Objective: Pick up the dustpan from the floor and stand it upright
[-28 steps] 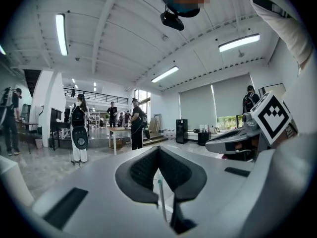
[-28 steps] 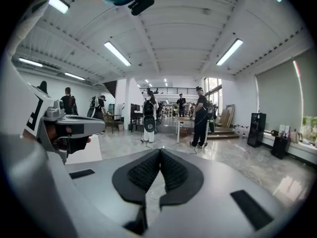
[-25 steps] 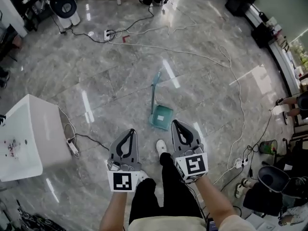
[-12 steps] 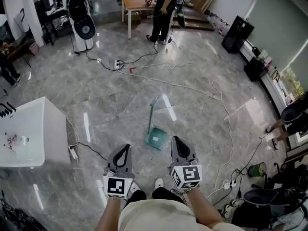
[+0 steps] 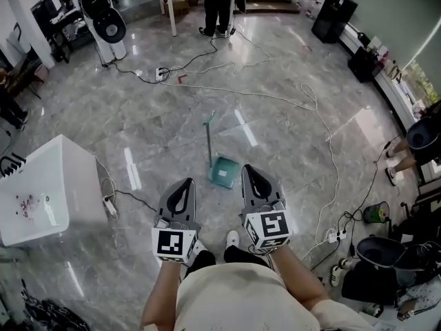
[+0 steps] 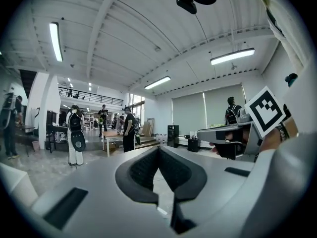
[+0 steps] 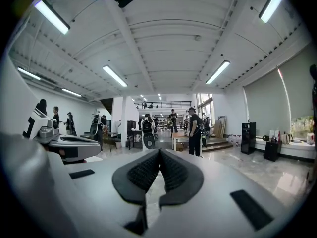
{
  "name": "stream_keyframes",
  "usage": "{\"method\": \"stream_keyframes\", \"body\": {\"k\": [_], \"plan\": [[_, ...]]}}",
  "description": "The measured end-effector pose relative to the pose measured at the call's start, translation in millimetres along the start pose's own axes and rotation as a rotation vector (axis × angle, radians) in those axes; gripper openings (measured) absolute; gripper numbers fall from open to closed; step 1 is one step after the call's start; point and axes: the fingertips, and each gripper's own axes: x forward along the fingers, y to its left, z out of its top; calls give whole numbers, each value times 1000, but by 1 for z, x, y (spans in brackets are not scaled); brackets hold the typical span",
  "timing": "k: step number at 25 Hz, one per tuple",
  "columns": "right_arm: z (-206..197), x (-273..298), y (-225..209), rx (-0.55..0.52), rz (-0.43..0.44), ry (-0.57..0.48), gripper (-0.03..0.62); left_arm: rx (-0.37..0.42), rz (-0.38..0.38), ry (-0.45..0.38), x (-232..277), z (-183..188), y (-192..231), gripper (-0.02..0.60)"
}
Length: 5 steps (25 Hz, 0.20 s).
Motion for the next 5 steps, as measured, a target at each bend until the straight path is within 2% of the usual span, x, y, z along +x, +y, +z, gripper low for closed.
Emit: {"method": "stream_keyframes", "body": {"k": [5], "plan": [[5, -11, -10, 1, -22, -20, 17, -10, 14, -2, -1, 0, -3, 8]]}}
